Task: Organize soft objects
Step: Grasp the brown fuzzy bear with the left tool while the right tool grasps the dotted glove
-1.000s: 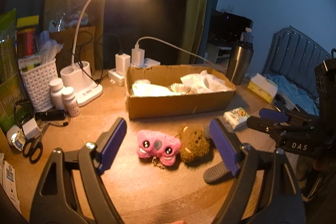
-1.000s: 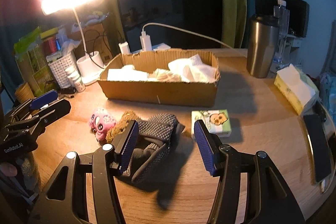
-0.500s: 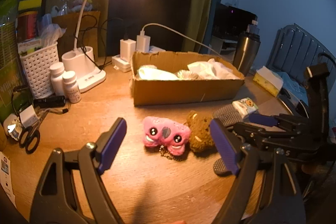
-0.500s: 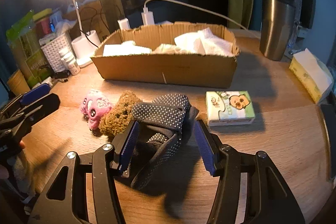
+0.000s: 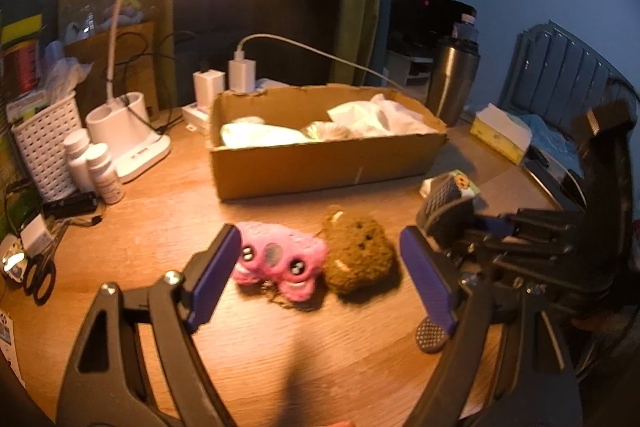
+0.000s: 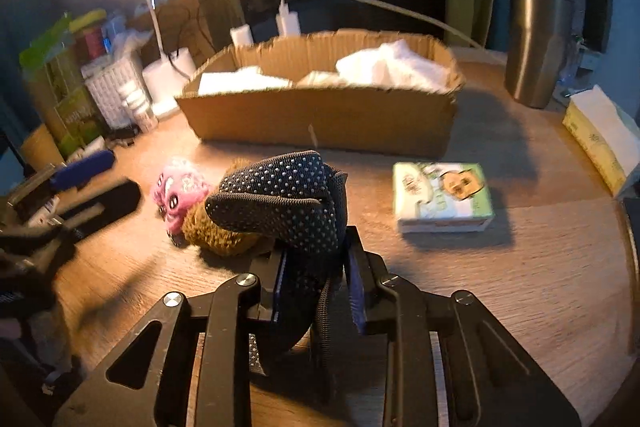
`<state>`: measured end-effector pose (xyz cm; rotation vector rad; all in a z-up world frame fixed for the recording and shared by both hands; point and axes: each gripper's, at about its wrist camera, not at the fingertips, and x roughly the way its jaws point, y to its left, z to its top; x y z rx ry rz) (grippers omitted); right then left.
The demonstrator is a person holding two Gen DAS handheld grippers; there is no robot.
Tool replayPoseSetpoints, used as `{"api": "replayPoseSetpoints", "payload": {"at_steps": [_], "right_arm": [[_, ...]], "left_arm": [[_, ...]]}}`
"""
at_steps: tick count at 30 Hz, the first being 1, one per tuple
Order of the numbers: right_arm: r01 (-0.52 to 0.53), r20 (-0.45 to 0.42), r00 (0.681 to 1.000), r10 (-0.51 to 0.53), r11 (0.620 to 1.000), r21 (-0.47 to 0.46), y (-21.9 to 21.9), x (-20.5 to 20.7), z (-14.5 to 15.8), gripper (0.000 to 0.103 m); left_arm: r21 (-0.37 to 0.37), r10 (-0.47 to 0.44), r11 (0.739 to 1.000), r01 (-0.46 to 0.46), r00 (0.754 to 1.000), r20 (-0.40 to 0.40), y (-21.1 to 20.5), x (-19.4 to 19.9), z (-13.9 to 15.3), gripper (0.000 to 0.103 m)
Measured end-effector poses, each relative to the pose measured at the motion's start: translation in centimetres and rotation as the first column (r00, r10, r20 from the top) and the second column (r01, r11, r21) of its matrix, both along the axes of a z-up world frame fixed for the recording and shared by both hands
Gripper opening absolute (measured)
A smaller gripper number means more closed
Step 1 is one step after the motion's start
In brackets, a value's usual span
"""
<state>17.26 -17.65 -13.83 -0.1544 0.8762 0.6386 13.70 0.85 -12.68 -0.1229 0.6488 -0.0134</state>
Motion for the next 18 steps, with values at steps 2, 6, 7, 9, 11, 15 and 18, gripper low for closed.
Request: {"api": "replayPoseSetpoints", "payload": {"at_steps": [2, 6, 7, 9, 11, 15, 18], "right_arm": [[0.008, 0.015, 1.000, -0.008, 1.000, 0.026, -0.9, 0.0, 0.7, 0.027], [0.028, 0.037, 0.999, -0.030, 0.998, 0.061, -2.7, 0.1, 1.7, 0.027], [0.035, 0.042, 0.998, -0.038, 0.997, 0.069, -3.2, 0.1, 1.9, 0.027], [0.048, 0.045, 0.998, -0.052, 0.996, 0.082, -4.1, 0.3, 2.1, 0.027], [0.058, 0.048, 0.997, -0.063, 0.994, 0.093, -5.0, 0.5, 2.2, 0.027], [0.085, 0.046, 0.995, -0.090, 0.990, 0.111, -6.4, 1.2, 2.3, 0.027], [0.096, 0.044, 0.994, -0.102, 0.988, 0.123, -7.1, 1.5, 2.2, 0.027]], "left_arm": [[0.007, -0.019, 1.000, 0.019, 1.000, -0.004, -0.7, 0.5, -0.1, 0.083], [0.033, -0.057, 0.998, 0.058, 0.998, -0.020, -2.4, 1.9, -0.7, 0.083], [0.036, -0.062, 0.997, 0.063, 0.998, -0.026, -2.7, 2.3, -0.9, 0.083], [0.048, -0.078, 0.996, 0.080, 0.996, -0.045, -3.4, 3.3, -1.4, 0.083], [0.060, -0.089, 0.994, 0.093, 0.994, -0.068, -3.8, 4.0, -2.0, 0.083], [0.088, -0.102, 0.990, 0.113, 0.987, -0.128, -4.8, 5.5, -3.6, 0.083], [0.086, -0.099, 0.990, 0.115, 0.981, -0.167, -5.0, 6.4, -4.2, 0.082]]}}
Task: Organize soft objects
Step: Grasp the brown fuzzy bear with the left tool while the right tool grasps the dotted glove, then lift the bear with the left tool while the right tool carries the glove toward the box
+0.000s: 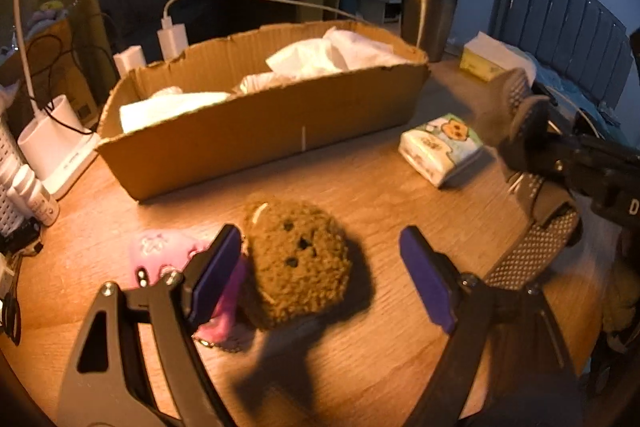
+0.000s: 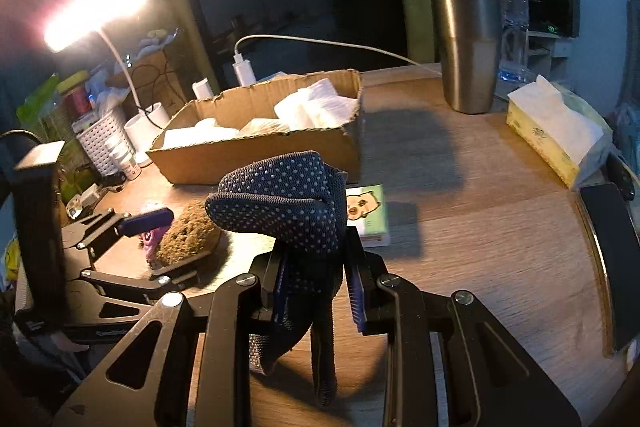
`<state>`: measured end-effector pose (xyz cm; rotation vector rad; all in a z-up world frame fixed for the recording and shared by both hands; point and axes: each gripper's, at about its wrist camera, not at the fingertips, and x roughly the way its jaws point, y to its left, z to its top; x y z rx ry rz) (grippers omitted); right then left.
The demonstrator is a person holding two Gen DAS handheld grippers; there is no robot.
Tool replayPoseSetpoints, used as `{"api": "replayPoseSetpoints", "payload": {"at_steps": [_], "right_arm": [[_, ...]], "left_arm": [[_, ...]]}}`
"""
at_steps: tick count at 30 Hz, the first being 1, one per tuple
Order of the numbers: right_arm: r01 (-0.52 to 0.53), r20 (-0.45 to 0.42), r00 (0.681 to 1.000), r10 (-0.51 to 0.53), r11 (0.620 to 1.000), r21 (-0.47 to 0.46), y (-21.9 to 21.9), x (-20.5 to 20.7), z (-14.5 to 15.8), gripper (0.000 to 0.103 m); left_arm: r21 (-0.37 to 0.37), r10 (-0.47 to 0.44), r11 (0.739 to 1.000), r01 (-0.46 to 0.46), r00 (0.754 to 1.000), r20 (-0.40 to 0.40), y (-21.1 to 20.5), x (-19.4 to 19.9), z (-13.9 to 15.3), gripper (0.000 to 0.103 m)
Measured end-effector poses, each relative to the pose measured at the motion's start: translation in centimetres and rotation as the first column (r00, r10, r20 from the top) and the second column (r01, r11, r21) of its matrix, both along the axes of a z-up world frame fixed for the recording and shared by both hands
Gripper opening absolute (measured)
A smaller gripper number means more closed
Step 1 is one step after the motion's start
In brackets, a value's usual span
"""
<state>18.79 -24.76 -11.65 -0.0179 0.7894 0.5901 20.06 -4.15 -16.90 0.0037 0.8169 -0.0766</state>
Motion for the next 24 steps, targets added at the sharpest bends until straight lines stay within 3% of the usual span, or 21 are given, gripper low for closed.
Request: {"api": "replayPoseSetpoints", "payload": {"at_steps": [2, 5, 9, 14, 21, 24], "right_arm": [[0.006, -0.001, 1.000, -0.006, 1.000, 0.004, -0.4, 0.3, -0.1, 0.027], [0.008, -0.003, 1.000, -0.008, 1.000, 0.006, -0.7, 0.5, -0.2, 0.027], [0.012, -0.010, 1.000, -0.012, 1.000, -0.011, -0.7, 0.7, -0.5, 0.027], [0.021, -0.029, 0.999, -0.023, 0.999, -0.048, -0.6, 0.9, -1.3, 0.029], [0.039, -0.053, 0.998, -0.043, 0.996, -0.080, -0.6, 0.8, -1.8, 0.046], [0.034, -0.072, 0.997, -0.042, 0.994, -0.105, -0.4, 0.7, -2.4, 0.044]], "left_arm": [[0.000, -0.001, 1.000, 0.001, 1.000, 0.000, 0.0, 0.2, 0.0, 0.082], [-0.009, -0.007, 1.000, 0.007, 0.999, -0.033, 0.0, 0.5, -0.5, 0.061], [-0.030, -0.009, 1.000, 0.007, 0.998, -0.068, 0.3, 0.8, -0.9, 0.048], [-0.052, -0.042, 0.998, 0.039, 0.997, -0.061, 0.2, 0.3, -0.8, 0.044], [-0.088, -0.045, 0.995, 0.044, 0.999, -0.005, 0.7, -1.3, 0.9, 0.043], [-0.098, -0.040, 0.994, 0.042, 0.999, 0.020, 1.0, -2.1, 1.6, 0.043]]}}
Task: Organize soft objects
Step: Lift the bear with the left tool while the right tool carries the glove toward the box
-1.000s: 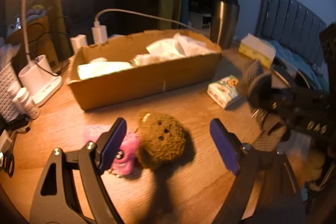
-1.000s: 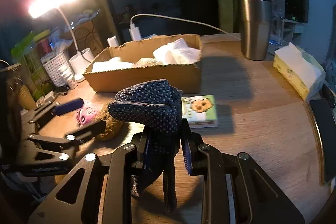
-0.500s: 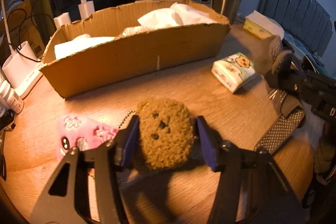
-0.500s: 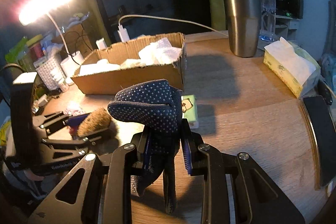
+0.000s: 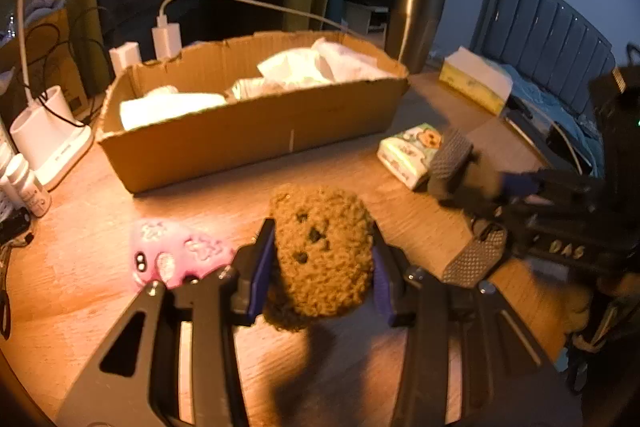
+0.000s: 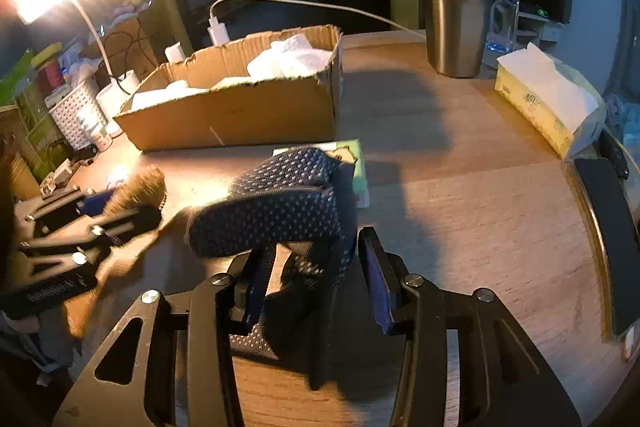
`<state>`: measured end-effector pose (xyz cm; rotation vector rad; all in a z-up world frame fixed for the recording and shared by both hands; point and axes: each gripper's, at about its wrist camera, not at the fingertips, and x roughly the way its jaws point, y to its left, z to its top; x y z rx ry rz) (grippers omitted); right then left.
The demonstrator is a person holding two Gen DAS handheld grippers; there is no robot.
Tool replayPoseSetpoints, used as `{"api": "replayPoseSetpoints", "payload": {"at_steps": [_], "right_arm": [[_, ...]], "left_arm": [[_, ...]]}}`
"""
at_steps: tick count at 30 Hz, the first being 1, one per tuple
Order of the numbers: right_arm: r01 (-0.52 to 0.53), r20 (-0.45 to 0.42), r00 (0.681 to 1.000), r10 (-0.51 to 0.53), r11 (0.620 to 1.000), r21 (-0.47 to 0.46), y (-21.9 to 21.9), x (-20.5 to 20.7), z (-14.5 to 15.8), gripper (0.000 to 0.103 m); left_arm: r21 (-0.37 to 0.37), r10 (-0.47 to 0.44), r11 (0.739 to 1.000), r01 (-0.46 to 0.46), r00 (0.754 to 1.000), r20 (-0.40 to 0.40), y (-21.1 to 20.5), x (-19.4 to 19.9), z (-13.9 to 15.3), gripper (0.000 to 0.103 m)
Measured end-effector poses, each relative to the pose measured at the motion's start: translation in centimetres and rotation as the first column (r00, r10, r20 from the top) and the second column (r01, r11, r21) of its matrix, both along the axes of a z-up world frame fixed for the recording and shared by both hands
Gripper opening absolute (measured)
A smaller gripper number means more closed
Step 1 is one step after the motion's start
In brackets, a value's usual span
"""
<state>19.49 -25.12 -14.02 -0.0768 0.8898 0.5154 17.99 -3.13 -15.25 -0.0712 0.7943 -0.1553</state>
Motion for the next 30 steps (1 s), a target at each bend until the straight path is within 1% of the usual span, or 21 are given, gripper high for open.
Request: {"api": "replayPoseSetpoints", "payload": {"at_steps": [1, 2, 4, 8, 12, 16, 21, 30], "right_arm": [[-0.001, -0.003, 1.000, 0.001, 1.000, -0.004, 0.0, -0.1, -0.3, 0.039], [-0.005, -0.003, 1.000, 0.005, 1.000, -0.007, 0.1, -0.3, -0.4, 0.029], [-0.016, -0.001, 1.000, 0.016, 1.000, -0.018, 0.3, -0.6, -0.7, 0.026], [-0.018, 0.017, 1.000, 0.018, 1.000, -0.007, 0.3, -1.1, 0.0, 0.026], [-0.024, 0.060, 0.998, 0.024, 1.000, 0.001, 0.6, -1.7, 1.8, 0.026], [-0.037, 0.103, 0.994, 0.036, 0.999, 0.008, 1.1, -2.2, 3.9, 0.026], [-0.053, 0.162, 0.986, 0.050, 0.998, 0.016, 1.7, -2.6, 6.7, 0.026], [-0.070, 0.220, 0.974, 0.061, 0.997, 0.033, 2.5, -2.7, 9.5, 0.026]], "left_arm": [[-0.002, 0.000, 1.000, 0.000, 1.000, 0.005, 0.1, -0.1, 0.2, 0.043], [-0.006, 0.003, 1.000, -0.003, 1.000, 0.012, 0.2, -0.4, 0.4, 0.043], [-0.010, 0.008, 1.000, -0.007, 1.000, 0.024, 0.5, -0.8, 0.7, 0.043], [-0.031, 0.011, 0.999, -0.008, 0.997, 0.071, 0.9, -2.0, 2.1, 0.043], [-0.049, 0.007, 0.999, -0.001, 0.992, 0.129, 1.3, -2.8, 3.8, 0.043], [-0.064, 0.023, 0.998, -0.012, 0.984, 0.178, 2.0, -3.5, 5.6, 0.043], [-0.072, 0.046, 0.997, -0.030, 0.973, 0.226, 3.2, -4.2, 7.3, 0.043], [-0.074, 0.077, 0.996, -0.057, 0.952, 0.295, 4.8, -5.2, 9.9, 0.043]]}}
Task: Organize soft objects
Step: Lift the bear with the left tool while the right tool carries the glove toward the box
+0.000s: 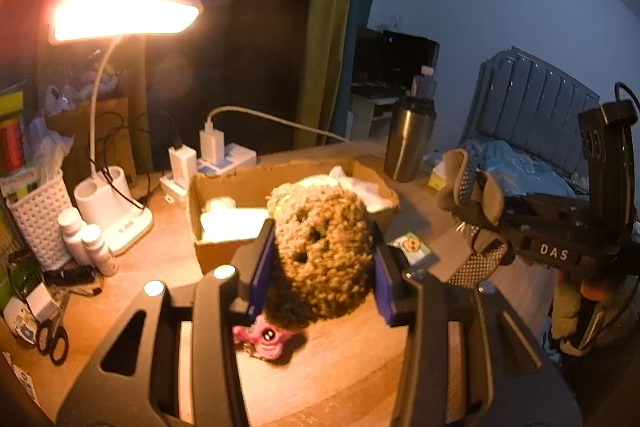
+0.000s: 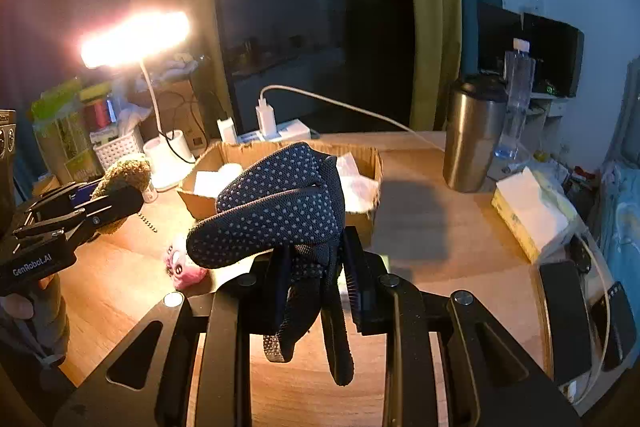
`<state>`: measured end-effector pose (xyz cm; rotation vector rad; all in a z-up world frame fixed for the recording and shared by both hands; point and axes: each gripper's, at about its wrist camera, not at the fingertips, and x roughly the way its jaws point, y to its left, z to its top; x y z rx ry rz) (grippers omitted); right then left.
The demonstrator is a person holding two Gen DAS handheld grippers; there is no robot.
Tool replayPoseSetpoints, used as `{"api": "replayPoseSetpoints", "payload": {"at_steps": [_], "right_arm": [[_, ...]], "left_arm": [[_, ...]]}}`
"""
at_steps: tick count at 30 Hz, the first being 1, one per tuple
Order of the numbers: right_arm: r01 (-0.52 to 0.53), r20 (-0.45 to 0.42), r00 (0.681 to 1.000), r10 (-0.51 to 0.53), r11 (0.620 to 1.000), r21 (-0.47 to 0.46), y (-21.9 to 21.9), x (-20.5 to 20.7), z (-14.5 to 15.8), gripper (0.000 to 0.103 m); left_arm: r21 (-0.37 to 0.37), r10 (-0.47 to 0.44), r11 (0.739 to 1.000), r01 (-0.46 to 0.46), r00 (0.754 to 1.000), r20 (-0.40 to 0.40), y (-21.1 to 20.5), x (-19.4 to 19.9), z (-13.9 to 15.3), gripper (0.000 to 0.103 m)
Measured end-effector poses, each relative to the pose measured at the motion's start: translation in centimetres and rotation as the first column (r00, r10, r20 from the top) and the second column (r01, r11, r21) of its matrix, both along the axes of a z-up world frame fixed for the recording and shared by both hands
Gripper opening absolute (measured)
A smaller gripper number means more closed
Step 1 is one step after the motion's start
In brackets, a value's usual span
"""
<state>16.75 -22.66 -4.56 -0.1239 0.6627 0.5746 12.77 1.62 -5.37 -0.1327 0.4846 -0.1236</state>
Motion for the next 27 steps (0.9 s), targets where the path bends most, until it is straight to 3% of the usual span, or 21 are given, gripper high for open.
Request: {"api": "replayPoseSetpoints", "payload": {"at_steps": [27], "right_arm": [[-0.060, 0.182, 0.982, 0.045, 0.995, 0.078, 2.0, 0.9, 7.4, 0.026]], "left_arm": [[0.031, 0.091, 0.995, -0.098, 0.978, 0.187, 0.4, 2.1, 5.7, 0.043]]}}
